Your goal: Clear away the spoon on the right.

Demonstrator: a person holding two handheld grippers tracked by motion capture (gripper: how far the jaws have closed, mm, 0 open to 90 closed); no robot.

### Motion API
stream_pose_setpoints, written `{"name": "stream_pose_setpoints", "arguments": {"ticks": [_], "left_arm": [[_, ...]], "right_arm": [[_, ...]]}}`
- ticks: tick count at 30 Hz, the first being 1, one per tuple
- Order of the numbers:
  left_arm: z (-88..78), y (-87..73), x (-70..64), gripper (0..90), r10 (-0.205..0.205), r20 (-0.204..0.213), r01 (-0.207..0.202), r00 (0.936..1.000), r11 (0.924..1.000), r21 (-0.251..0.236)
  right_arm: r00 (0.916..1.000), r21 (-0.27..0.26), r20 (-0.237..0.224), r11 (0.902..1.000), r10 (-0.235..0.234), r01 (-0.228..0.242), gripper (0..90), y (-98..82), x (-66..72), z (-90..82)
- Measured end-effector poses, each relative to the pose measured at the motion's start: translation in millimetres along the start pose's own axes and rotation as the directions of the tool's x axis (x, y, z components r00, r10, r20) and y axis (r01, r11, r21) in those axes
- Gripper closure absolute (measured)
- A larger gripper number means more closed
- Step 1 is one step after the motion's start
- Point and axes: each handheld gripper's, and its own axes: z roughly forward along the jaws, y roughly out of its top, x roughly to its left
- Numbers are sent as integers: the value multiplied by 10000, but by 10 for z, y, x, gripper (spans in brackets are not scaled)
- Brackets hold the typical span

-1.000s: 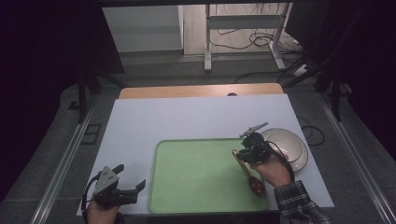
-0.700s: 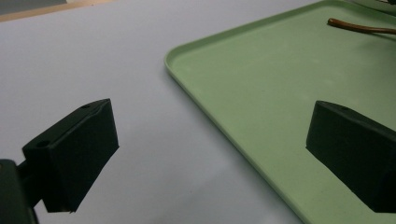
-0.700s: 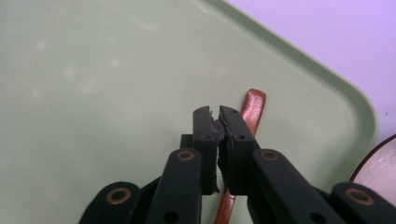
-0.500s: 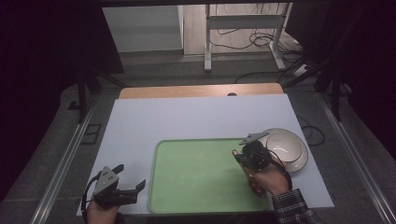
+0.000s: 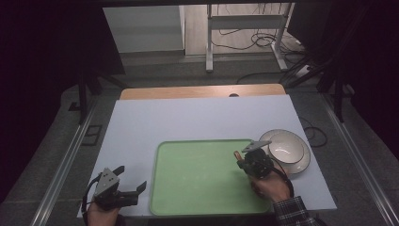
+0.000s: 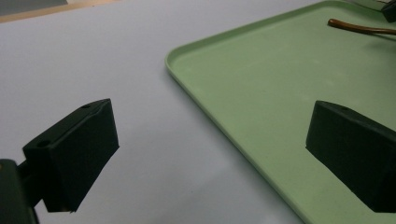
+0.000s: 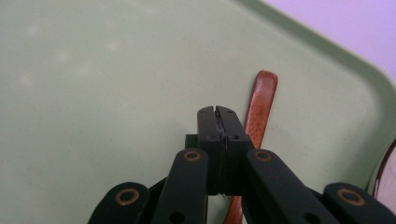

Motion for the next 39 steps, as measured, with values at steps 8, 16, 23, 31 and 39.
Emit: {"name": "stream_pose_setpoints", "arguments": {"ticks": [8, 16, 23, 31, 39], "left_arm": [[0, -3, 4, 23, 23, 12, -23, 10000, 10000, 43], [-1, -4, 5, 23, 24, 10, -24, 10000, 10000, 44], [1, -4, 2, 23, 64, 2, -64, 10000, 9999, 93], [0, -9, 2, 24, 41, -23, -41, 10000, 10000, 90], [0, -9, 2, 24, 44, -33, -44, 10000, 9999, 99]], "right_arm": [[10000, 277, 67, 9996, -59, 57, 897, -59, -3, 92], [9998, 570, 216, 9984, -24, 11, 897, -93, -24, 156], [9992, 641, 368, 9978, 131, -155, 896, -122, -90, 166], [9978, 637, 584, 9974, 306, -343, 895, -144, -163, 145], [9962, 626, 705, 9965, 518, -563, 894, -163, -223, 126]]}}
